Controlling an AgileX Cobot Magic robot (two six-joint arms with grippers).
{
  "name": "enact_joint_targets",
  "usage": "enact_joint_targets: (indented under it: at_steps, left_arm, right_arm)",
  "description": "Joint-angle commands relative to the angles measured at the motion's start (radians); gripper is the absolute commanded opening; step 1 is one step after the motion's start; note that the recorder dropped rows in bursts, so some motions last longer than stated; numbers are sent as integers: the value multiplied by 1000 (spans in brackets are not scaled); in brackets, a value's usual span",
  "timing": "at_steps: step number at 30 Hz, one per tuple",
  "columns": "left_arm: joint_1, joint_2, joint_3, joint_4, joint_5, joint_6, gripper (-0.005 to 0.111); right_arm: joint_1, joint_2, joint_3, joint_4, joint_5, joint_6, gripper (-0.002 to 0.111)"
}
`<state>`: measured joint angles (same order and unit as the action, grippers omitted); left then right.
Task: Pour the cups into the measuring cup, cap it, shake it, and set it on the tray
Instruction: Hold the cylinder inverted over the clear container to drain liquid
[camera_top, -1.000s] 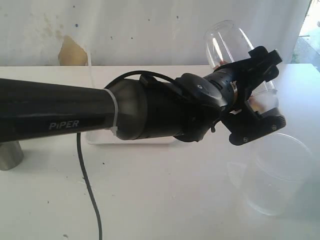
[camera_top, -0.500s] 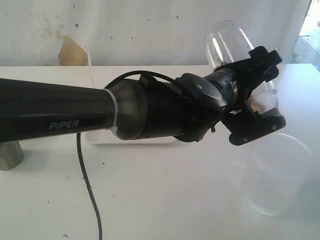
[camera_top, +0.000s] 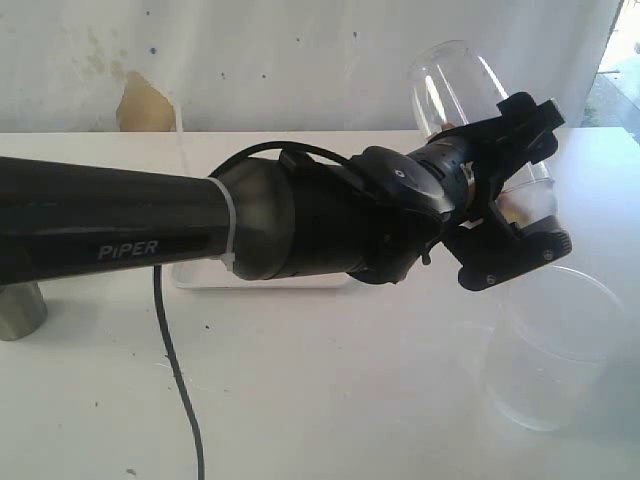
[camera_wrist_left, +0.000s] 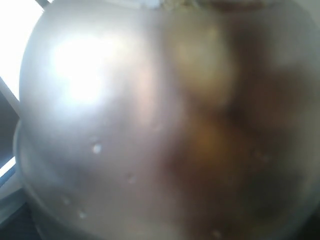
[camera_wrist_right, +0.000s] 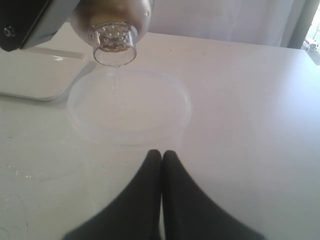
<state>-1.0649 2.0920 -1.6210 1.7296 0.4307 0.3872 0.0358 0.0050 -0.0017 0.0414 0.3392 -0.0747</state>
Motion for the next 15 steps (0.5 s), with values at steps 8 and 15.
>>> enact_joint_targets:
  at_steps: [8,15]
  left_arm:
    - [-5,-21,-10,15,9,-18,0]
    - [-5,-21,-10,15,9,-24,0]
  right_arm:
    - [4,-5,2,-5,-2,0,0]
    - [4,-5,2,-5,-2,0,0]
